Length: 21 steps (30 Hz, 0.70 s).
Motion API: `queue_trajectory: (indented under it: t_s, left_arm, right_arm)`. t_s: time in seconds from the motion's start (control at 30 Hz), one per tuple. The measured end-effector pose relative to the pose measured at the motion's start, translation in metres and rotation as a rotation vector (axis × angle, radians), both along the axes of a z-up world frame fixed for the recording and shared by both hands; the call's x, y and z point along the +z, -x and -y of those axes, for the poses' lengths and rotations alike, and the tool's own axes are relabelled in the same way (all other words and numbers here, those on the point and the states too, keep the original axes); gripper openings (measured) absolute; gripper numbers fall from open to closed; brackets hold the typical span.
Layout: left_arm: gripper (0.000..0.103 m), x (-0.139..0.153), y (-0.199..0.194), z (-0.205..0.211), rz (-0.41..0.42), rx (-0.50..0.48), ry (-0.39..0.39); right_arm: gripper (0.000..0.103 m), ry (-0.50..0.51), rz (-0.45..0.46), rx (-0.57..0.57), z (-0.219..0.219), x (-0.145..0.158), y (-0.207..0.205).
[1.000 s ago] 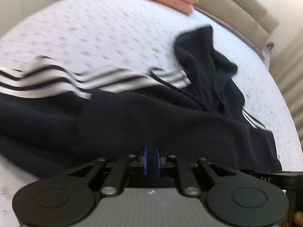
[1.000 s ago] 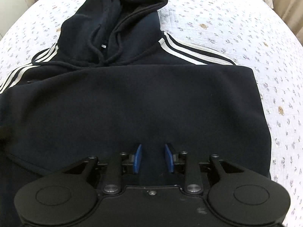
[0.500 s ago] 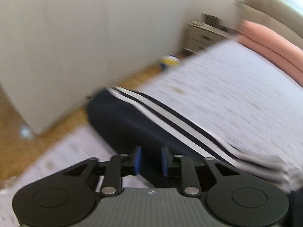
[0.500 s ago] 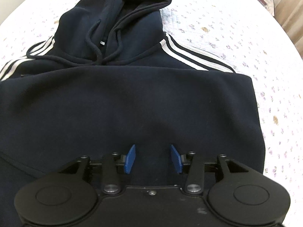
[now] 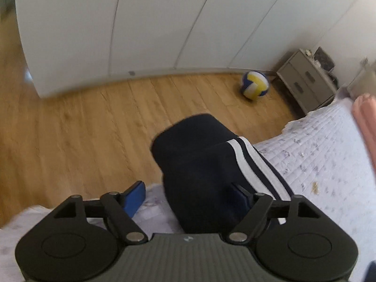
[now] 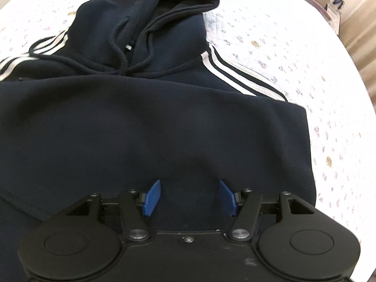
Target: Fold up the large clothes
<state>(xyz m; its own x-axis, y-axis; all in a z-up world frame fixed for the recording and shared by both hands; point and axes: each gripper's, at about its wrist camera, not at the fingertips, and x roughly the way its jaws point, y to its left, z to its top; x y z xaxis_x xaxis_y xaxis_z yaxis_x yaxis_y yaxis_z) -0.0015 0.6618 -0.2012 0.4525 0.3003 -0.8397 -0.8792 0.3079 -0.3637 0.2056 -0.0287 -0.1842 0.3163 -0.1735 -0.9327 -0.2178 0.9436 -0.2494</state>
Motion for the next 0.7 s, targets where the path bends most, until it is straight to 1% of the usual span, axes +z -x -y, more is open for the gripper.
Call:
queue_trajectory:
  t_s: [0.07,0.1,0.13,0.17,0.23,0.33,0.47,0.57,0.67,0.7]
  left_arm:
    - [0.058,-0.005,0.005,-0.002,0.062,0.026,0.024]
    - [0.038,-0.004,0.005,-0.002,0.077,0.028,0.020]
    - [0.013,0.001,0.005,0.001,0.071,0.021,-0.005]
    - [0.010,0.007,0.000,0.005,0.058,-0.002,-0.045]
    - [0.009,0.025,-0.006,0.016,0.004,-0.058,-0.137]
    - [0.009,0.055,-0.012,0.042,0.003,-0.144,-0.237]
    - [0.009,0.102,-0.018,0.097,0.063,-0.273,-0.351]
    - [0.009,0.133,-0.022,0.147,0.124,-0.380,-0.394]
    - [0.009,0.161,-0.029,0.211,0.164,-0.507,-0.443]
    - [0.009,0.171,-0.032,0.237,0.180,-0.557,-0.459]
  right_arm:
    - [0.069,0.012,0.003,0.005,-0.004,0.000,0.000]
    - [0.069,0.013,0.003,0.005,-0.004,0.000,0.001]
    - [0.069,0.012,0.004,0.005,-0.004,0.000,0.001]
    - [0.069,0.011,0.005,0.001,-0.005,0.000,0.001]
    - [0.069,0.005,0.006,0.001,-0.004,0.000,0.001]
    - [0.069,-0.010,0.010,0.005,-0.002,0.001,0.002]
    - [0.069,-0.052,0.033,0.023,0.009,0.000,0.004]
    - [0.069,-0.107,0.040,-0.004,0.021,0.002,0.006]
    - [0.064,-0.199,0.043,-0.045,0.038,0.011,0.012]
    - [0.064,-0.228,0.047,-0.057,0.044,0.017,0.017]
